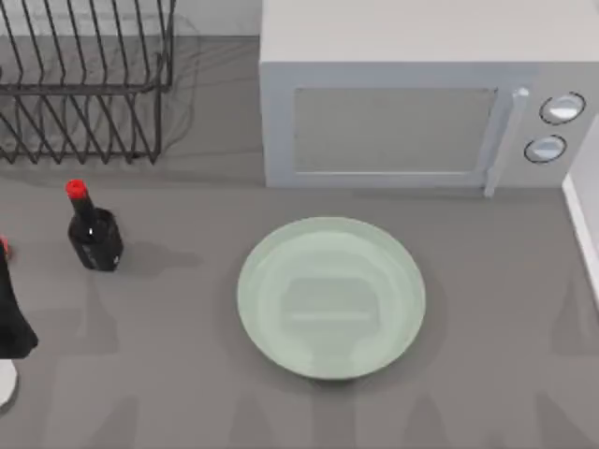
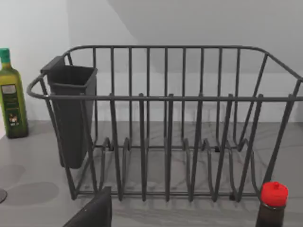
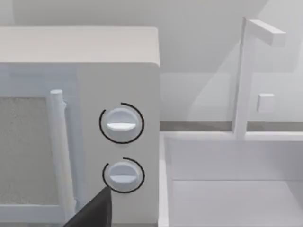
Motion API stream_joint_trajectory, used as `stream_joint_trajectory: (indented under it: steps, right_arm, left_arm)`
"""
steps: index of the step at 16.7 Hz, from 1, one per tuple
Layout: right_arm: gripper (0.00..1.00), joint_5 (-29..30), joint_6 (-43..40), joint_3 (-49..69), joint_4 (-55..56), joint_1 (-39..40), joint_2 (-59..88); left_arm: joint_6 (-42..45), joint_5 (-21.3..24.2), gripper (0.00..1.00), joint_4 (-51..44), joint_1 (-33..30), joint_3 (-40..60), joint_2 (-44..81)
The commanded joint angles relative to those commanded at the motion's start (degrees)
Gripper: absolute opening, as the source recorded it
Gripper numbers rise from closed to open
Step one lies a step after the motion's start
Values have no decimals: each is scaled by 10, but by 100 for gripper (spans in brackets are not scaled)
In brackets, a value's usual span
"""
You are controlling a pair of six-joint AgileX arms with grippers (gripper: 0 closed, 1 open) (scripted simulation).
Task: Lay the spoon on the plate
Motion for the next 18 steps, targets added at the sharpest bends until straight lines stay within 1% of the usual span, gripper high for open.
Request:
stream_joint_trajectory:
  steps: [4,6,8,12,18]
  right_arm:
    - [100,0,0,0,0,0,0]
    - [100,0,0,0,0,0,0]
    - [100,0,0,0,0,0,0]
    - [100,0,0,0,0,0,0]
    - [100,0,0,0,0,0,0]
  left_arm:
    - [2,-1,100,-12,3,19,19]
    - [5,-1,100,-39,7,61,61]
    - [6,1,100,-80,11,125,127]
    - [-1,9,100,-204,17,291,332]
    - [-23,14,100,-424,33,521,728]
